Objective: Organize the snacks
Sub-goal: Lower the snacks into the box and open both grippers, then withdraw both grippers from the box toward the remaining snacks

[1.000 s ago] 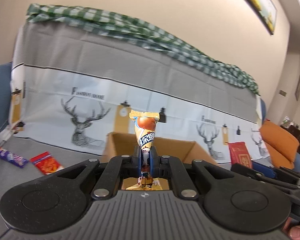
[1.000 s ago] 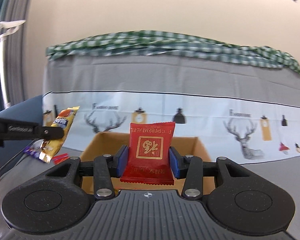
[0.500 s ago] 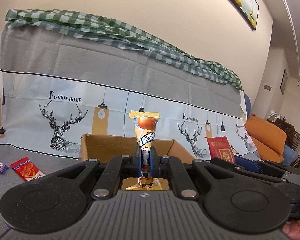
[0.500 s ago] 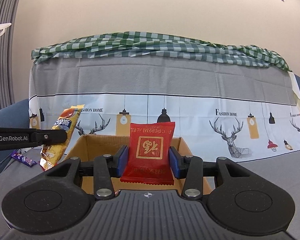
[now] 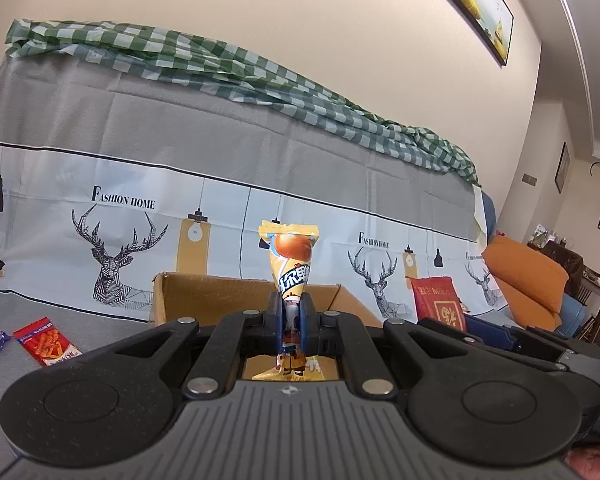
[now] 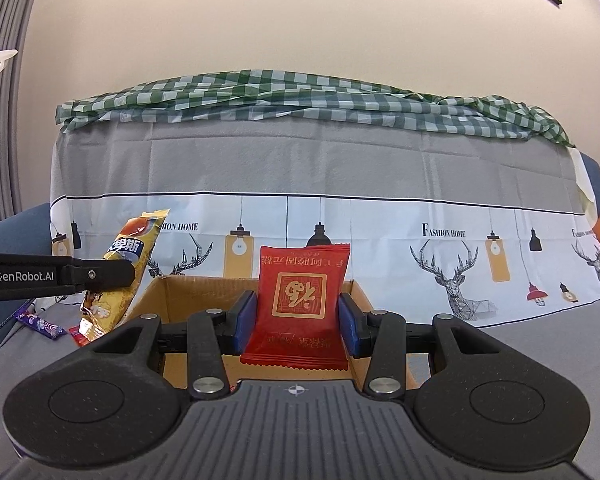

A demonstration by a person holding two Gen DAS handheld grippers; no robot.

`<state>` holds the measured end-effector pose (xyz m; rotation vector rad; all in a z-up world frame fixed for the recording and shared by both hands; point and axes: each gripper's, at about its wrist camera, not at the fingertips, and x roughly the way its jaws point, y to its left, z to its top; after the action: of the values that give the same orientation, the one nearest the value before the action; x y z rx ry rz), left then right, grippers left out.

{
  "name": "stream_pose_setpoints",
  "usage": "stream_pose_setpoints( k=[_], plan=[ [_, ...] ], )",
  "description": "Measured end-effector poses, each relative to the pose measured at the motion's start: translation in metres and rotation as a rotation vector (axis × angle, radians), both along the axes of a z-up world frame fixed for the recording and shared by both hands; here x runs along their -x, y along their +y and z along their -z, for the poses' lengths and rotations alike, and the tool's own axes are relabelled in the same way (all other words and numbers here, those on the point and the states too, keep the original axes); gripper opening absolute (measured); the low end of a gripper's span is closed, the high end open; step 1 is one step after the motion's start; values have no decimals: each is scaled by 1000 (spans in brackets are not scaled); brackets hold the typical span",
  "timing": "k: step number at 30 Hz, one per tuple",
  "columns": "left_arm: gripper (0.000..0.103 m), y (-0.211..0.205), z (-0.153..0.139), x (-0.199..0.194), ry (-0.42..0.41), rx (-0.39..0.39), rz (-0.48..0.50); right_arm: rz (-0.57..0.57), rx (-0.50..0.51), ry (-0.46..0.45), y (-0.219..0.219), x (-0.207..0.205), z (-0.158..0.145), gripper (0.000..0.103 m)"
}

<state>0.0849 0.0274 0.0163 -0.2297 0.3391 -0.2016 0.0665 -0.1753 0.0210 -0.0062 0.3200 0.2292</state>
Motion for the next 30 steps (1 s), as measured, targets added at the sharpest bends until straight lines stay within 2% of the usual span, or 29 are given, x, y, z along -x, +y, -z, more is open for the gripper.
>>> stream_pose_setpoints(
  k=[2, 4, 6, 7, 11, 30],
  plan=[
    [9, 1, 0, -2, 8, 16, 13, 3, -1, -2, 1, 0, 0, 46],
    [24, 3, 1, -2, 13, 26, 22, 1, -7, 6, 3, -1, 0, 48],
    [31, 5, -1, -1, 8, 26, 21, 13, -4, 18, 6, -1, 2, 60],
    [31, 6, -1, -1, 11, 27, 20, 23, -1, 16, 8, -1, 2, 66],
    [31, 16, 0, 1, 31, 29, -4, 27, -21, 38, 15, -2, 1, 69],
    [31, 63, -6, 38, 69, -48, -122, -52, -36, 101, 85, 18, 2, 70]
  ],
)
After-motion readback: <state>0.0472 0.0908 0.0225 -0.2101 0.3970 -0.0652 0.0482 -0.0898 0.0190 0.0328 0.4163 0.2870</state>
